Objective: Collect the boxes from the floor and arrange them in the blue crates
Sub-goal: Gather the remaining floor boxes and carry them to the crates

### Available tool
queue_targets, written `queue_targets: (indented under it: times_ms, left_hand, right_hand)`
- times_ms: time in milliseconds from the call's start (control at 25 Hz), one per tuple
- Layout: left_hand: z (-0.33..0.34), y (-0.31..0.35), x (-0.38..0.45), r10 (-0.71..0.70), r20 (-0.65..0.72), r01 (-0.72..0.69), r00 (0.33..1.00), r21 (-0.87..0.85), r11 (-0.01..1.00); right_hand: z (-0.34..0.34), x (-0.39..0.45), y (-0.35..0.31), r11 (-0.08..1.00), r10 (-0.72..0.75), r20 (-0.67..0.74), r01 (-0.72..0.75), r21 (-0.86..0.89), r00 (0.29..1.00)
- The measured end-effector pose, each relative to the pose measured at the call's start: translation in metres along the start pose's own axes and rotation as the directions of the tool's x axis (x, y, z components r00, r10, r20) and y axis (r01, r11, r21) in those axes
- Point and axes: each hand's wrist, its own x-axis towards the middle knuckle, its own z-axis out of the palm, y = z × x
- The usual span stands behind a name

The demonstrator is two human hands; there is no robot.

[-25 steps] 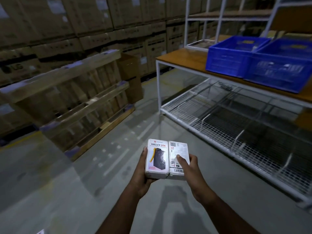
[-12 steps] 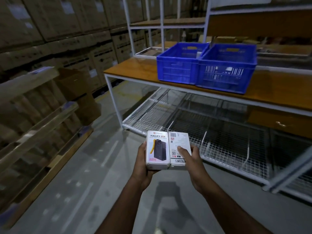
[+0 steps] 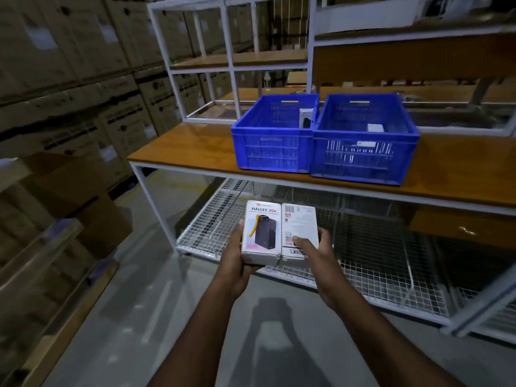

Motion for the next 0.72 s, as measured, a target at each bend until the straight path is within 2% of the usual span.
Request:
queue_targets:
  times_ms: [120, 240, 320, 480, 560, 720]
  left_hand:
    - [-0.003, 0.015, 0.053, 0.063, -0.042, -0.062, 0.997, 0.003, 0.998]
    - [-0.003, 0.031, 0.11, 0.134, -0.161, -0.136, 0.978, -0.002, 0.991]
    - [0.0, 0.044, 0.151, 0.165, -0.185, -0.166, 0.969, 0.011, 0.986]
    - [0.014, 0.085, 0.218, 0.181, -0.091, -0.179, 0.979, 0.036, 0.983]
    - [0.018, 0.111, 0.247, 0.17, -0.026, -0.17, 0.985, -0.004, 0.985]
    - [0.027, 0.156, 0.302, 0.222, 0.032, -0.221, 0.974, -0.026, 0.975]
  right_hand:
    - [0.01, 0.051, -0.001, 1.0, -0.023, -0.004, 0.023, -0.001, 1.0]
    - [0.02, 0.105, -0.003, 0.999, -0.041, 0.016, 0.04, 0.008, 0.999]
    - [0.024, 0.148, -0.007, 0.998, -0.06, 0.038, 0.06, 0.021, 0.997]
    - [0.031, 0.232, -0.03, 0.994, -0.101, 0.091, 0.098, 0.037, 0.991]
    - [0.037, 0.274, -0.05, 0.989, -0.145, 0.112, 0.145, 0.01, 0.983]
    - [0.054, 0.351, -0.093, 0.973, -0.221, 0.08, 0.225, -0.047, 0.972]
